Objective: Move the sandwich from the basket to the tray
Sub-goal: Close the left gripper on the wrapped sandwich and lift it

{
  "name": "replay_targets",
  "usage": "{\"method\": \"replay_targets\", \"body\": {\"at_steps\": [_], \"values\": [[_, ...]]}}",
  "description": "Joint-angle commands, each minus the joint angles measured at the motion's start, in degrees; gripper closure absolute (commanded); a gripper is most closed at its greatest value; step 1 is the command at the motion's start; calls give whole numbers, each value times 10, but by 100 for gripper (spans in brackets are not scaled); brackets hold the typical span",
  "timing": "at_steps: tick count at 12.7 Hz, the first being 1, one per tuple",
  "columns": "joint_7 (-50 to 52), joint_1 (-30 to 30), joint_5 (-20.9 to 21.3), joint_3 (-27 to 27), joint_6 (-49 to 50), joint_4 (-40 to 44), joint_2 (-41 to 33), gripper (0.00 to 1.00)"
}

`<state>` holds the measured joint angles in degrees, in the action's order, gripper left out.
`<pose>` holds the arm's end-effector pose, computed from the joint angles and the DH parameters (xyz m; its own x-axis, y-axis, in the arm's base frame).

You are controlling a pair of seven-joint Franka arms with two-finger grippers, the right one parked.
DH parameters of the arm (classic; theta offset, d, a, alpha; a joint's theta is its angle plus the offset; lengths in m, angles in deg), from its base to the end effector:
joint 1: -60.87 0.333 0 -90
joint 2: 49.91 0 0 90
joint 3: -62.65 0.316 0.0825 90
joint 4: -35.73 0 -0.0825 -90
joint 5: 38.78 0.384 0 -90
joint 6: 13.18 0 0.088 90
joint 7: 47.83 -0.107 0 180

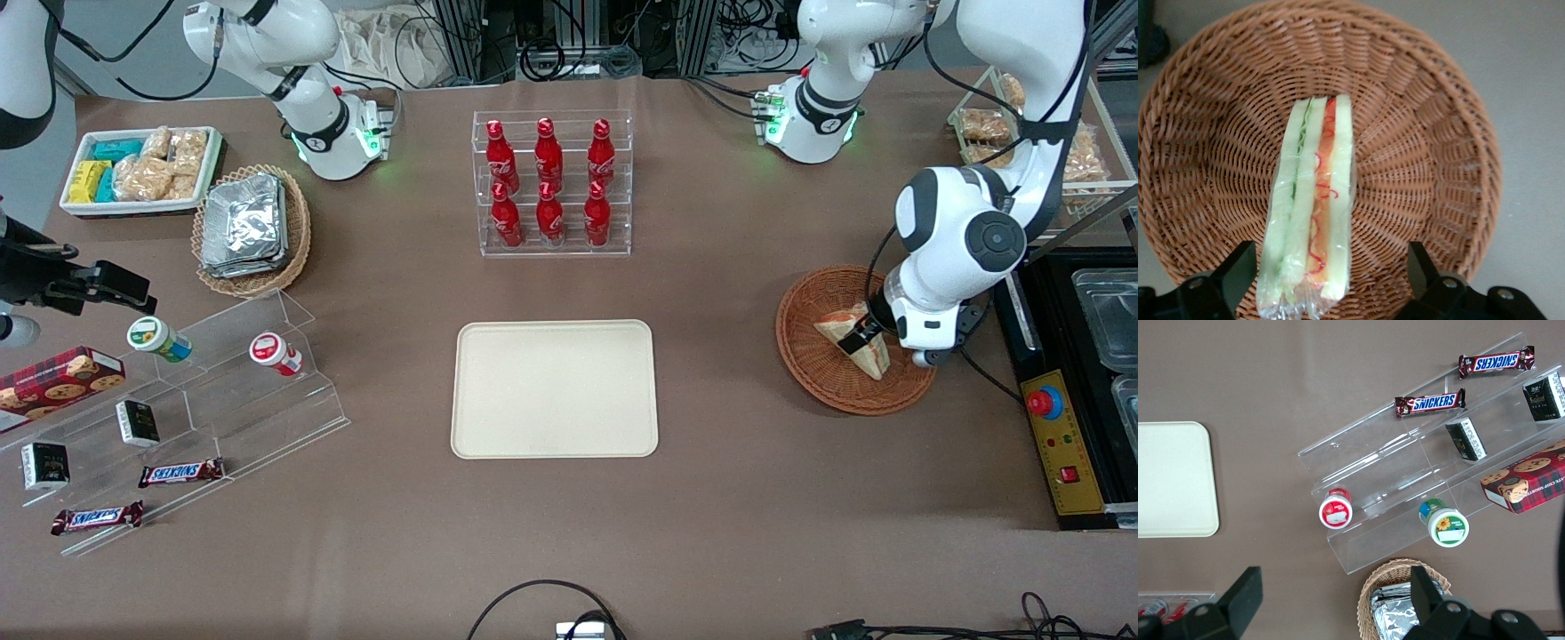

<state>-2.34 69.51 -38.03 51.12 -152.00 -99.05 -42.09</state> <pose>0.5038 -0.0262 0.2687 0.7404 0.6697 -0.0578 0.6691 -0.7425 -0.0314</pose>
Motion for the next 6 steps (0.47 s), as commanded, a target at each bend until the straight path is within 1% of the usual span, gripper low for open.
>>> {"method": "replay_targets", "body": {"at_steps": [1, 2, 3, 4, 5, 6], "values": [[12, 1, 5, 0, -26, -12, 16, 0], [11, 1, 5, 0, -32, -11, 28, 0], [12, 1, 6, 0, -44, -11, 36, 14], [12, 1, 6, 1, -46, -11, 36, 63], [10, 2, 7, 2, -45, -11, 34, 100], [11, 2, 7, 2, -46, -8, 33, 100]]}}
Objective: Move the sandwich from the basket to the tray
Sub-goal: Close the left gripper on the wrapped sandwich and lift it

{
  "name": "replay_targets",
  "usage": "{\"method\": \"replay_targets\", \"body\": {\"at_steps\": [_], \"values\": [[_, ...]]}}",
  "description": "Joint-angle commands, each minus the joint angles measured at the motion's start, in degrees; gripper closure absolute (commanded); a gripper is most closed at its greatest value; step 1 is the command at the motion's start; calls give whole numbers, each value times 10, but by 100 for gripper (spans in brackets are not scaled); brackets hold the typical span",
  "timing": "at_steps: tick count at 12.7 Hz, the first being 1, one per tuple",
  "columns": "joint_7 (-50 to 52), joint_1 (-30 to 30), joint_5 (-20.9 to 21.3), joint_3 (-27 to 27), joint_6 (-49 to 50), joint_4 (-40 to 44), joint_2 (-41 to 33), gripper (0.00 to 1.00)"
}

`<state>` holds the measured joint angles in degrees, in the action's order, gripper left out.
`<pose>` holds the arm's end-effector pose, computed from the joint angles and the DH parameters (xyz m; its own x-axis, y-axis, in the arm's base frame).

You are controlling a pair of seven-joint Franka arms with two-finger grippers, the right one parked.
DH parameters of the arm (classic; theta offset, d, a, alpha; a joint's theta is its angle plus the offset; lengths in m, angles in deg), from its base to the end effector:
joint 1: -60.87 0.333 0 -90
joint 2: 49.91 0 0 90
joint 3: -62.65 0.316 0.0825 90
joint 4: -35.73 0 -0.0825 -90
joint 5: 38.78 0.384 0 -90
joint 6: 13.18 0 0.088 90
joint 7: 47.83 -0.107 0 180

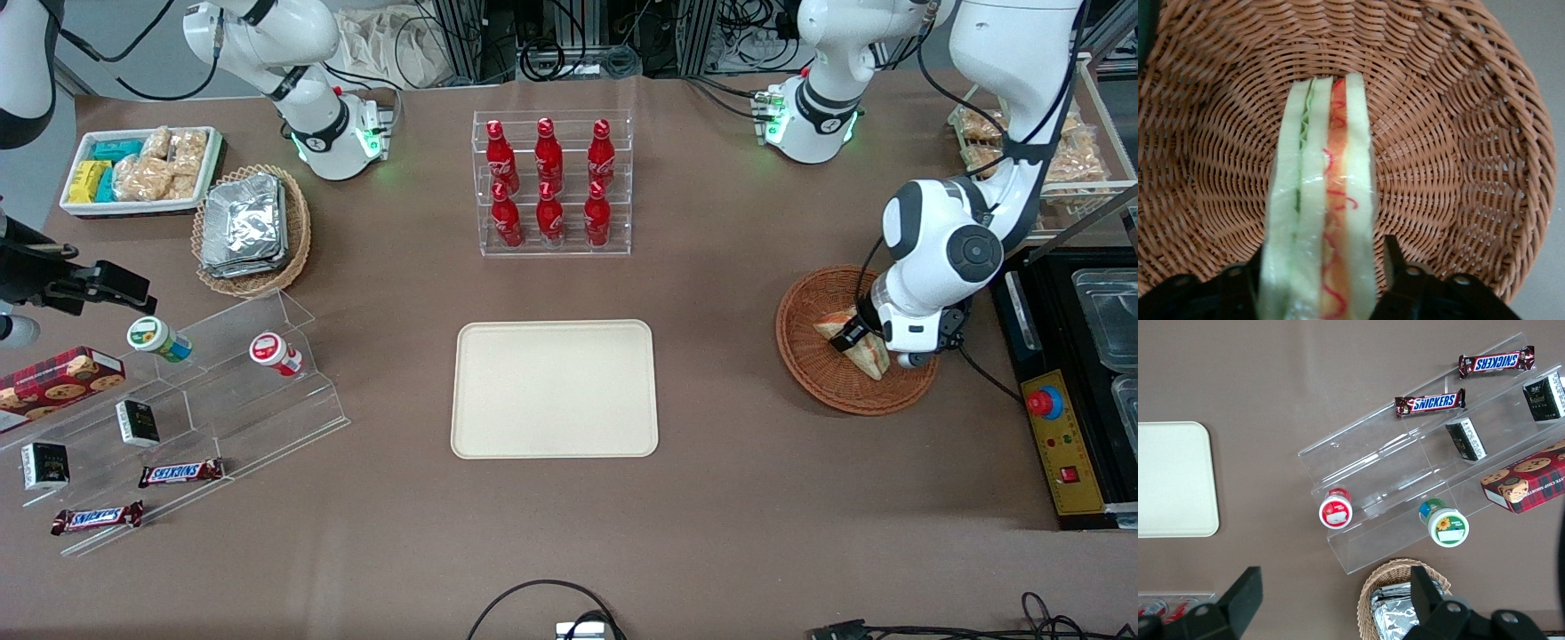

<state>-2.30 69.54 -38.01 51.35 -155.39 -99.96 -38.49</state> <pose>0.4995 -0.0248 0.2366 0.7352 0.6732 -0.0794 0.6728 -0.7389 -0.0359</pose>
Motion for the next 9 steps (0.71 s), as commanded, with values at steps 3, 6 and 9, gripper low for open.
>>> {"method": "replay_targets", "body": {"at_steps": [3, 6, 9], "values": [[-2, 1, 10, -1, 3, 6, -25, 100], [-64, 0, 10, -4, 129, 65, -57, 100], [-92, -9, 7, -16, 294, 176, -68, 100]]}}
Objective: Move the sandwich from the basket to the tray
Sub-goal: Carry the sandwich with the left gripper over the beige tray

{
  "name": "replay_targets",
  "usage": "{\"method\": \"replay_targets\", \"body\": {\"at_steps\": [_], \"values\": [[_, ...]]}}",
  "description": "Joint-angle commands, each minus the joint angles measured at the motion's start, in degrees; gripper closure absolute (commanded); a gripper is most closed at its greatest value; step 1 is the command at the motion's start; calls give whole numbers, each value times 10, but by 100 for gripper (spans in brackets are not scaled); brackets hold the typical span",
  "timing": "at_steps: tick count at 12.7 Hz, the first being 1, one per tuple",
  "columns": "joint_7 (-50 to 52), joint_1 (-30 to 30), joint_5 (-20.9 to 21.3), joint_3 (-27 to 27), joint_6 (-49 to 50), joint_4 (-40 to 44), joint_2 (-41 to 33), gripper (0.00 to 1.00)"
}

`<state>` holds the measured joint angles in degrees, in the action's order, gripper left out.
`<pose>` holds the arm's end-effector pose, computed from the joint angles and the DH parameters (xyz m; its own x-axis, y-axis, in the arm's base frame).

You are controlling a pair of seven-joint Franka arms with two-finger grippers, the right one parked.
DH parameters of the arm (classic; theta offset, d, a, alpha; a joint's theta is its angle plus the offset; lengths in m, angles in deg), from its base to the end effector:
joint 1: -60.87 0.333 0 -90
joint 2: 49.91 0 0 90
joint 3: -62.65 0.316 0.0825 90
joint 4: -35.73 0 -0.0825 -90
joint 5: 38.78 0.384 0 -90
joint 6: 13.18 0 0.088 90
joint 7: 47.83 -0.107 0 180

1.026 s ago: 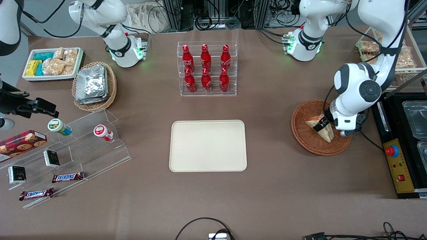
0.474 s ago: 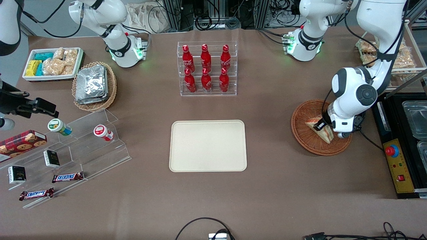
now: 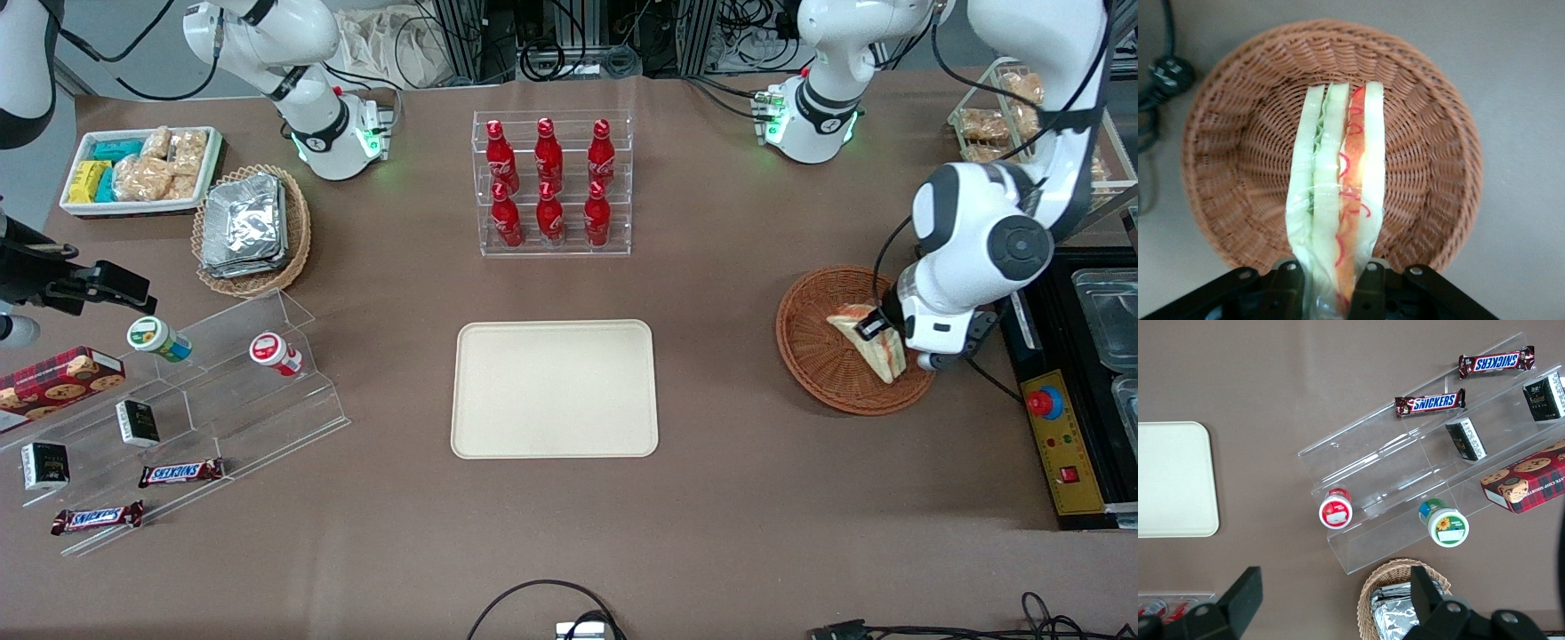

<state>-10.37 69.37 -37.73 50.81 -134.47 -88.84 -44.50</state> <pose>0.5292 -0.0295 0.3383 0.8250 0.5519 -0.1215 0.5451 -0.8339 -0.0864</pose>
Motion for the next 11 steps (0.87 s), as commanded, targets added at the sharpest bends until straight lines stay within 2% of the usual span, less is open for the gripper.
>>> {"method": "replay_targets", "body": {"at_steps": [1, 4, 6, 9, 10, 11], "values": [[-15, -10, 4, -29, 144, 121, 0, 100], [-80, -24, 3, -101, 281, 254, 42, 100], [-74, -57, 3, -143, 272, 278, 71, 100], [-36, -162, 8, -145, 215, 338, 194, 100], [-1, -188, 22, -144, 187, 367, 241, 100], [35, -209, 58, -144, 171, 386, 282, 100]]}}
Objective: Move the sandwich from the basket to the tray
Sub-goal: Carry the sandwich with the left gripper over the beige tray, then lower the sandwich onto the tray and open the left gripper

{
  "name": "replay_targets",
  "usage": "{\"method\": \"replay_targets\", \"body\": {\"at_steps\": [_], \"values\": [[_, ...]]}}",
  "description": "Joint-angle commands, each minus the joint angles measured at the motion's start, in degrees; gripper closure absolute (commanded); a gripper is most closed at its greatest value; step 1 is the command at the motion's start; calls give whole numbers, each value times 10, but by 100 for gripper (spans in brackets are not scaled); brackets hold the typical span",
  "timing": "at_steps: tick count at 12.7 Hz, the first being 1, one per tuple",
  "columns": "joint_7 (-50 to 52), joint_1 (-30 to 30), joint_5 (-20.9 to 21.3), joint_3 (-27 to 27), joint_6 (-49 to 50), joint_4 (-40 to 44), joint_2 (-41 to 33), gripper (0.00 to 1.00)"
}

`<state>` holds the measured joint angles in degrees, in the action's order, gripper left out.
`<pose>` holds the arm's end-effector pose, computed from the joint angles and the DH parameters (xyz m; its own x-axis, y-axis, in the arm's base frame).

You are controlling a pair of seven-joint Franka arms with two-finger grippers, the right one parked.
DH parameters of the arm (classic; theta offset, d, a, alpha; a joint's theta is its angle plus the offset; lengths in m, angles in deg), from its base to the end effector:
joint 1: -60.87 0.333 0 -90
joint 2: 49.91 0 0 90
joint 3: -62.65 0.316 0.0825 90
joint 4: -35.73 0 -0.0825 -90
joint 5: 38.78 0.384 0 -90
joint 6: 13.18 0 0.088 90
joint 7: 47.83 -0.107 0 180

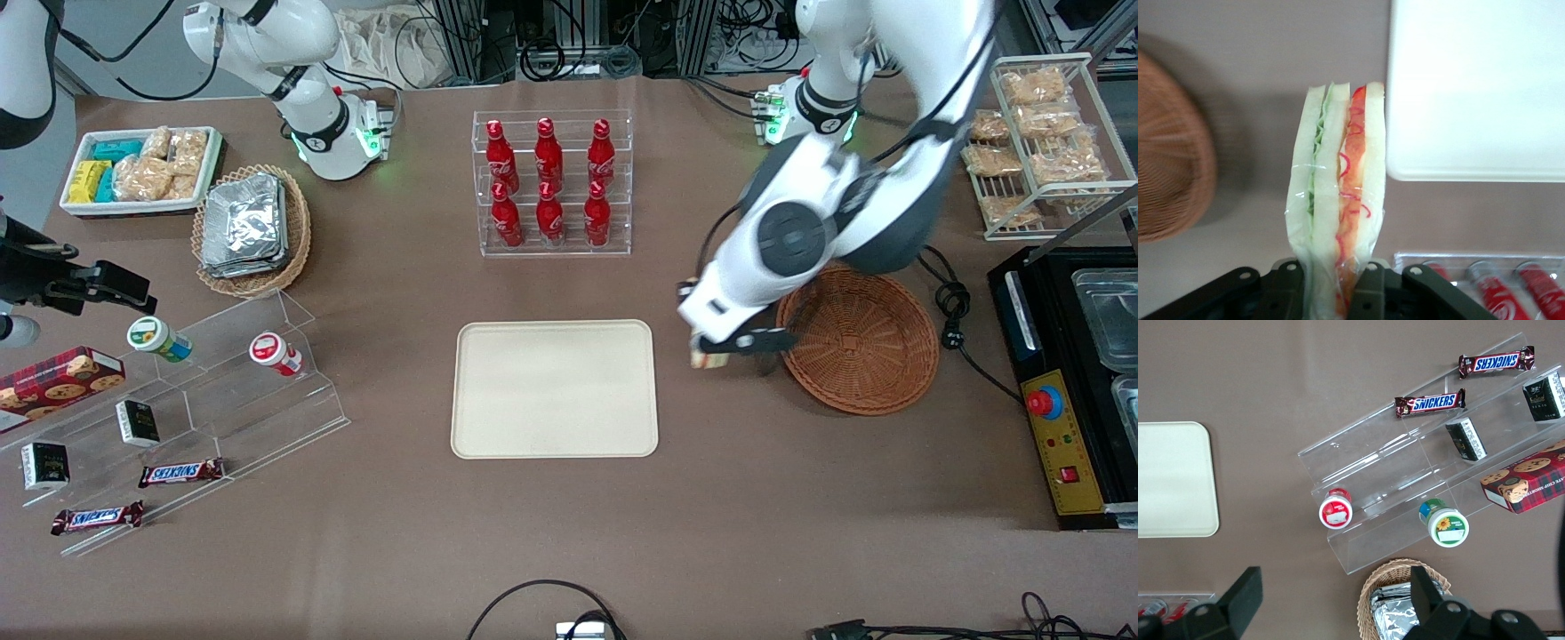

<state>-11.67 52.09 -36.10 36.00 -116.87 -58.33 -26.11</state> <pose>0.5400 -0.3413 0.3811 0.9696 0.0130 -0.2443 0.0119 -0.9999 -0.0060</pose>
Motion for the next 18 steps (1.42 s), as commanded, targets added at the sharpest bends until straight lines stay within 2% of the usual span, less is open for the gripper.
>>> {"method": "replay_targets", "body": {"at_steps": [1, 2, 6, 7, 9, 10, 11, 12, 13, 16, 18], "values": [[81, -56, 71, 4, -25, 101, 136, 100], [98, -69, 85, 4, -48, 105, 156, 100], [99, -84, 87, 5, -100, 104, 209, 100], [100, -86, 87, 5, -107, 107, 217, 93], [102, -88, 98, 5, -117, 107, 219, 56], [102, -88, 99, 5, -117, 107, 218, 49], [100, -87, 98, 5, -118, 112, 219, 48], [99, -87, 98, 5, -119, 118, 218, 29], [99, -87, 99, 5, -117, 118, 216, 0], [104, -81, 100, 5, -108, 126, 177, 0], [99, -75, 102, 6, -44, 126, 119, 0]]}}
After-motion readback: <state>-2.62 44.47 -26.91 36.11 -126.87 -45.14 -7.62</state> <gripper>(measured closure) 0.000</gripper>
